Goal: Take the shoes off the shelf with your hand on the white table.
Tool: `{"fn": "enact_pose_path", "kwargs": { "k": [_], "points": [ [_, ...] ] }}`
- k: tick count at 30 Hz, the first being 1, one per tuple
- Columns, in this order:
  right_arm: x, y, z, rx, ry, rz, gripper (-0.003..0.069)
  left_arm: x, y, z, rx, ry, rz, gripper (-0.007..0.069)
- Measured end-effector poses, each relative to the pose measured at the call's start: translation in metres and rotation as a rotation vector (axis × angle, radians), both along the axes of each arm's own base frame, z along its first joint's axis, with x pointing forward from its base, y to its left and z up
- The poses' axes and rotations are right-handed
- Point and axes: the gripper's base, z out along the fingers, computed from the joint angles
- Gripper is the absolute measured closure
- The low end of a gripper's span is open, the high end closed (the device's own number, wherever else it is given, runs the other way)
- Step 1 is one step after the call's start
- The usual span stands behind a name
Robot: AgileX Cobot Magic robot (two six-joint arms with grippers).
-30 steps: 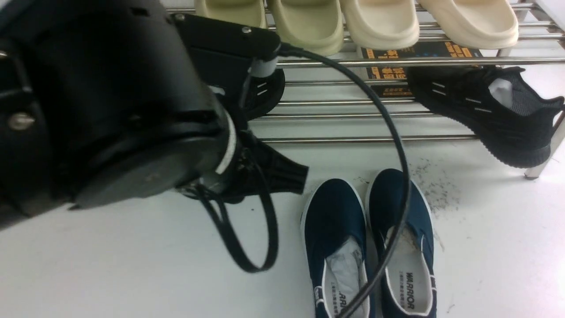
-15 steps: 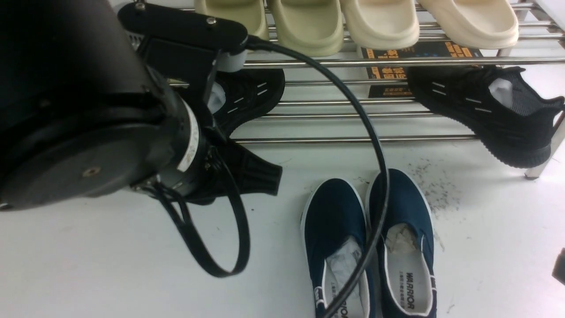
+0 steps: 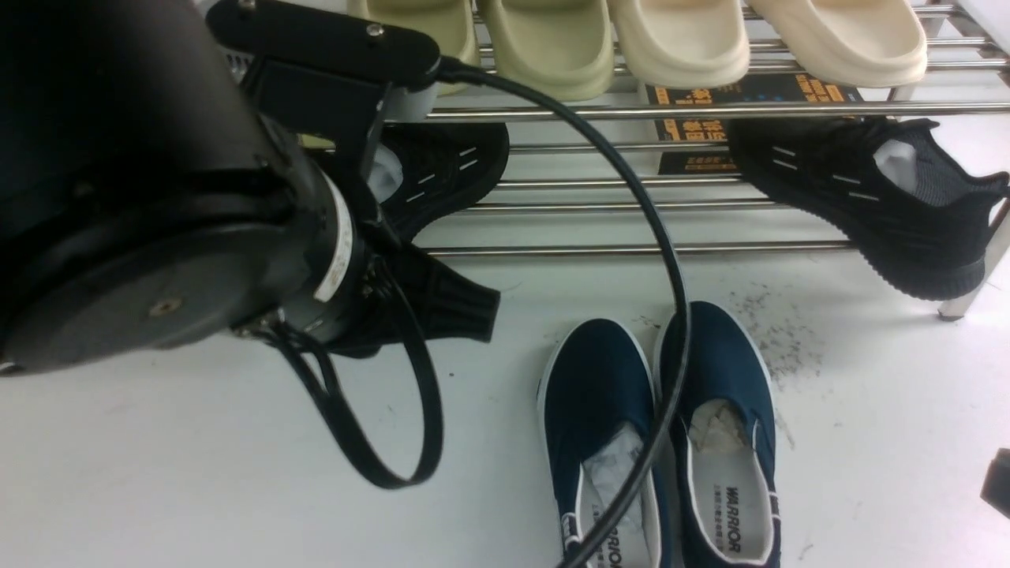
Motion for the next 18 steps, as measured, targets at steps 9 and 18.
{"fn": "enact_pose_path", "kwargs": {
  "k": [9, 18],
  "points": [
    [-0.002, -0.002, -0.002, 0.007, -0.006, -0.001, 0.0657, 0.000, 0.000, 0.000, 0.002, -0.003, 0.000, 0.0497],
    [-0.002, -0.021, -0.033, 0.036, 0.010, -0.258, 0.0652, 0.001, -0.001, 0.001, -0.004, -0.010, -0.005, 0.0495]
  ]
}}
